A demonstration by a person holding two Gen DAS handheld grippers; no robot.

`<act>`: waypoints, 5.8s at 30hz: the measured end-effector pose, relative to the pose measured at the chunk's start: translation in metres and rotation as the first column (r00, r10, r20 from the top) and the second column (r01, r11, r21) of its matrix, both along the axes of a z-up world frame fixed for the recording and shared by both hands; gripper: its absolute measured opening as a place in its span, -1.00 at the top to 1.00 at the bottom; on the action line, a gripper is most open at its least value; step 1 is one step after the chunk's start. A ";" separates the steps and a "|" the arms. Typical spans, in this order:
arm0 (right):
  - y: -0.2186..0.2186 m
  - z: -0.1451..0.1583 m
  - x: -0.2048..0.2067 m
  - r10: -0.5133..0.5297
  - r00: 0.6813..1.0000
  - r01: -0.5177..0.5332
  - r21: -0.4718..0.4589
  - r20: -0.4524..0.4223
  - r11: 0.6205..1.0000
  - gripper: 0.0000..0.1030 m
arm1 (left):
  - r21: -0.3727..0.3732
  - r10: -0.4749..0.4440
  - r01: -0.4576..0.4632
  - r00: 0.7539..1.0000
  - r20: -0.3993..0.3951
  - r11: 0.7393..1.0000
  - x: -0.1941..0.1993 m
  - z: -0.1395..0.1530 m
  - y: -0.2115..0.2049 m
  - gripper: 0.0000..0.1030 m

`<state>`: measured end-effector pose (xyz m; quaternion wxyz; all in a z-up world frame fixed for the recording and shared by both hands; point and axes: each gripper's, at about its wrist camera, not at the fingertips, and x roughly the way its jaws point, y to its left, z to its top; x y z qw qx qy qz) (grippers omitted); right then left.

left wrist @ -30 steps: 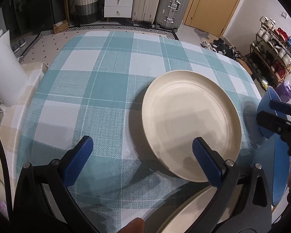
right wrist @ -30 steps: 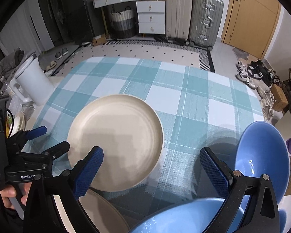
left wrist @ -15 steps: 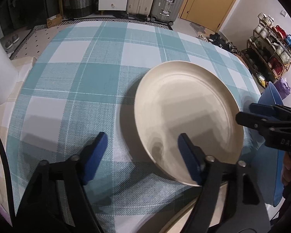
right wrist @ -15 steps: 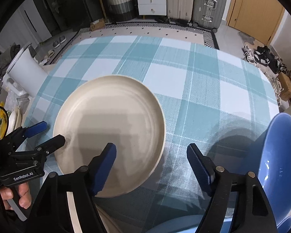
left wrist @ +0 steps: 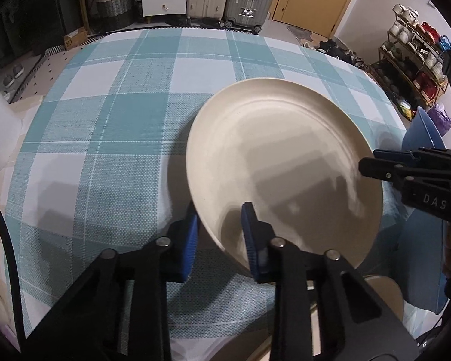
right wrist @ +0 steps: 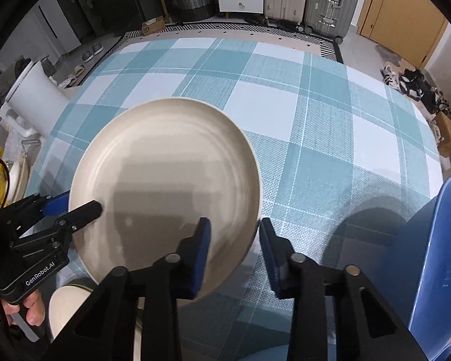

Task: Organize plates and bowls
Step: 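Close the left gripper on the cream plate rim while the right gripper grips a plate, then lift both held cream plates and carry them toward the other cream plates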

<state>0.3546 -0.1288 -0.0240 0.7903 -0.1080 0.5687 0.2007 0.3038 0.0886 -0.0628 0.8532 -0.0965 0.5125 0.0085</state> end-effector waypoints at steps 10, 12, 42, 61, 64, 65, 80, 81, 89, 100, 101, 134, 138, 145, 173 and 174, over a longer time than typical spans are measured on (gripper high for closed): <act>-0.002 0.001 -0.003 0.011 0.999 -0.011 -0.001 0.049 1.000 0.58 | 0.024 0.002 -0.003 1.000 0.021 1.000 -0.003 0.001 0.001 0.64; -0.002 0.003 -0.004 0.012 0.998 -0.012 0.004 0.063 1.000 0.58 | 0.033 0.003 -0.004 0.999 0.034 0.999 -0.005 0.004 0.001 0.63; -0.017 0.087 -0.086 0.023 0.971 -0.051 0.113 0.239 0.992 0.58 | 0.048 0.042 -0.051 0.984 0.170 0.998 -0.099 0.091 -0.009 0.64; -0.034 0.104 -0.155 0.011 0.954 -0.059 0.152 0.299 0.987 0.58 | 0.053 0.024 -0.036 0.975 0.220 0.998 -0.178 0.111 -0.032 0.63; -0.035 0.106 -0.168 0.014 0.951 -0.065 0.156 0.308 0.986 0.58 | 0.062 0.022 -0.037 0.973 0.231 0.997 -0.188 0.113 -0.033 0.63; -0.035 0.107 -0.172 0.016 0.950 -0.068 0.157 0.313 0.985 0.58 | 0.062 0.022 -0.038 0.972 0.233 0.997 -0.191 0.113 -0.033 0.63; -0.042 0.106 -0.227 0.000 0.940 -0.070 0.194 0.341 0.979 0.58 | 0.056 0.016 -0.030 0.971 0.239 0.998 -0.238 0.108 -0.037 0.63; -0.044 0.106 -0.229 -0.005 0.940 -0.067 0.199 0.341 0.978 0.58 | 0.055 0.014 -0.028 0.971 0.237 0.998 -0.240 0.107 -0.037 0.63; -0.051 0.097 -0.246 -0.023 0.943 -0.054 0.220 0.333 0.974 0.58 | 0.071 0.000 -0.017 0.971 0.238 0.997 -0.257 0.101 -0.043 0.63; -0.058 0.090 -0.263 -0.054 0.941 -0.027 0.233 0.335 0.972 0.58 | 0.071 -0.018 0.001 0.972 0.236 0.997 -0.266 0.091 -0.047 0.63; -0.058 0.089 -0.263 -0.056 0.941 -0.025 0.233 0.333 0.972 0.58 | 0.074 -0.018 0.001 0.972 0.233 0.997 -0.265 0.090 -0.047 0.63; -0.057 0.034 -0.278 -0.116 0.948 0.057 0.202 0.296 0.978 0.57 | 0.131 -0.063 0.046 0.989 0.132 0.990 -0.232 0.038 -0.052 0.60; -0.059 0.033 -0.280 -0.119 0.947 0.061 0.194 0.300 0.979 0.55 | 0.141 -0.072 0.054 0.989 0.129 0.989 -0.232 0.036 -0.056 0.59; -0.060 0.030 -0.282 -0.116 0.946 0.063 0.180 0.301 0.982 0.55 | 0.180 -0.079 0.055 0.989 0.127 0.982 -0.229 0.032 -0.062 0.57; -0.054 0.020 -0.281 -0.104 0.941 0.067 0.123 0.322 0.990 0.55 | 0.318 -0.126 0.091 0.988 0.093 0.944 -0.232 0.022 -0.081 0.50; -0.054 0.019 -0.280 -0.103 0.941 0.068 0.120 0.322 0.990 0.55 | 0.323 -0.128 0.092 0.988 0.092 0.942 -0.232 0.022 -0.082 0.50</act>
